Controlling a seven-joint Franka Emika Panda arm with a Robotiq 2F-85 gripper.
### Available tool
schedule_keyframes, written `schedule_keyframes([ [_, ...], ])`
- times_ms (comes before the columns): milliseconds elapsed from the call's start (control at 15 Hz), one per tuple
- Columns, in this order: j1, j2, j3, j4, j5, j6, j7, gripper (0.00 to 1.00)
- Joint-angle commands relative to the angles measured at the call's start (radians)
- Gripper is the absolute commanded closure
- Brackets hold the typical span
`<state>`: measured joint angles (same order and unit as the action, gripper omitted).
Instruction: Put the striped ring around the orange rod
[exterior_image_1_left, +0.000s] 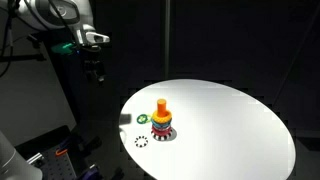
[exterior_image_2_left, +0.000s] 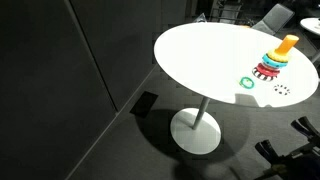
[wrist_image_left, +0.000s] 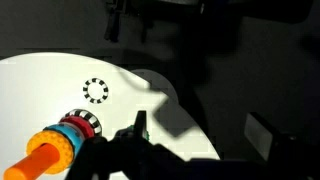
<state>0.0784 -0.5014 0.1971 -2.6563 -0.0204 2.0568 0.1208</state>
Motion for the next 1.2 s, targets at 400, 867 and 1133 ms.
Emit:
schedule_keyframes([
  [400, 0.016, 0.002, -0.016, 0.001, -0.008, -0.002, 0.007, 0.00],
  [867, -0.005, 0.005, -0.054, 0.034, -0.004, -0.001, 0.002, 0.00],
  [1133, -0.020, 0.010, -0.100, 0.061, 0.008, 0.000, -0.009, 0.00],
])
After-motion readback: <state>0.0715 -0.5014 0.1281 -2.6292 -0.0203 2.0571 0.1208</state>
